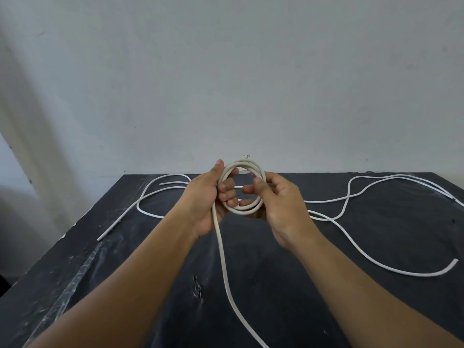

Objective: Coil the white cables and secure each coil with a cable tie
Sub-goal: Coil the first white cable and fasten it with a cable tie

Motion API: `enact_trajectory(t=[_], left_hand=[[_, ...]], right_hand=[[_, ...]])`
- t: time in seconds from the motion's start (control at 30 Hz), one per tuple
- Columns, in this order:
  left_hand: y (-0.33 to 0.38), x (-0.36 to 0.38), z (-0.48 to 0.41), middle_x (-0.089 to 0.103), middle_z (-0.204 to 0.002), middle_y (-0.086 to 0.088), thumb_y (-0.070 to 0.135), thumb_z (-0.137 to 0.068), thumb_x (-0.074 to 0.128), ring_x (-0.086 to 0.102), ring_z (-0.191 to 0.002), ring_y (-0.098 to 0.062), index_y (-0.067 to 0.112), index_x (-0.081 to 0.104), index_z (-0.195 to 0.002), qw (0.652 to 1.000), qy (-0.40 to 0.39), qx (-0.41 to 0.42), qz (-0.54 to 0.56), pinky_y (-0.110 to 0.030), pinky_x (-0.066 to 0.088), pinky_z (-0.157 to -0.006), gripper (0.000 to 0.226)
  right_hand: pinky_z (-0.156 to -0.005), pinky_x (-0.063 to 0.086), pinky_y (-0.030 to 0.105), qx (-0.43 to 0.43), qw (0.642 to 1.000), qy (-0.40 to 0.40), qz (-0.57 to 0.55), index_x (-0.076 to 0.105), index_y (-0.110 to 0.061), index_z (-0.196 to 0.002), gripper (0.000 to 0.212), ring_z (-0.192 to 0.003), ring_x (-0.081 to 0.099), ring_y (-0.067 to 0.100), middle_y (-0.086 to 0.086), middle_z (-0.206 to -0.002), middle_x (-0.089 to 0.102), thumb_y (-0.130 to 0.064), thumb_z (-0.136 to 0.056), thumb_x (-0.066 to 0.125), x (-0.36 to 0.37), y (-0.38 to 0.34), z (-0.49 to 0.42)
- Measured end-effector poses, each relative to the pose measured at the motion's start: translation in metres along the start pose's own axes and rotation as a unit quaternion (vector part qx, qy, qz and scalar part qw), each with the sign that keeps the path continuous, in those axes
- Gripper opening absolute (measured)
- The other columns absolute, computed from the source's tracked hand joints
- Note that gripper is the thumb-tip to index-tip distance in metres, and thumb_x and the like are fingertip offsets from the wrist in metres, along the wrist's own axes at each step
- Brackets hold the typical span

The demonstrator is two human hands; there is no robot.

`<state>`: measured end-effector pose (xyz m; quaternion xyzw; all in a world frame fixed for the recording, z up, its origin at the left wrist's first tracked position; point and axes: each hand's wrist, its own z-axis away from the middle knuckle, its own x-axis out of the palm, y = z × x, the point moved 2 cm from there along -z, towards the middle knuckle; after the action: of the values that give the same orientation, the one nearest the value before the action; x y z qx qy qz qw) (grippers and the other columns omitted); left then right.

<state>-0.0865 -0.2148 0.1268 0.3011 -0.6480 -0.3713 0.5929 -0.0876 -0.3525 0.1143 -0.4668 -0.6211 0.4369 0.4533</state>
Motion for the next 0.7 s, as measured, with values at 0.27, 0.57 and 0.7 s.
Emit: enact_trajectory(t=[0.27, 0.57, 0.7], left_hand=[[-0.01, 0.002, 0.003, 0.032, -0.05, 0.002, 0.035, -0.1, 0.036, 0.033, -0.043, -0.012, 0.01, 0.055, -0.079, 0.997, -0.06, -0.03, 0.031, -0.026, 0.041, -0.048, 0.037], [0.008, 0.005, -0.014, 0.029, -0.05, 0.004, 0.041, -0.102, 0.031, 0.028, -0.04, -0.01, 0.014, 0.049, -0.075, 0.997, 0.028, 0.046, 0.051, -0.023, 0.036, -0.044, 0.043], [0.01, 0.002, -0.018, 0.034, -0.049, 0.005, 0.041, -0.101, 0.033, 0.033, -0.041, -0.01, 0.015, 0.048, -0.075, 0.998, 0.015, 0.038, 0.037, -0.022, 0.041, -0.046, 0.04]], right_hand=[[-0.052, 0.058, 0.036, -0.105, 0.959, 0.032, 0.262, 0.062, -0.008, -0.087, 0.03, -0.054, 0.066, 0.023, 0.004, -0.063, 0.067, -0.03, -0.099, 0.045, -0.01, -0.008, -0.01], [-0.094, 0.047, 0.046, 0.277, 0.913, -0.298, -0.043, 0.051, -0.01, -0.127, 0.072, -0.102, 0.064, 0.031, 0.01, -0.109, 0.068, -0.062, -0.078, 0.057, -0.006, 0.041, 0.009], [-0.062, 0.054, 0.029, 0.303, 0.862, -0.396, -0.087, 0.064, -0.013, -0.105, 0.033, -0.054, 0.046, 0.009, -0.002, -0.067, 0.048, -0.039, -0.085, 0.062, -0.018, 0.056, 0.02]])
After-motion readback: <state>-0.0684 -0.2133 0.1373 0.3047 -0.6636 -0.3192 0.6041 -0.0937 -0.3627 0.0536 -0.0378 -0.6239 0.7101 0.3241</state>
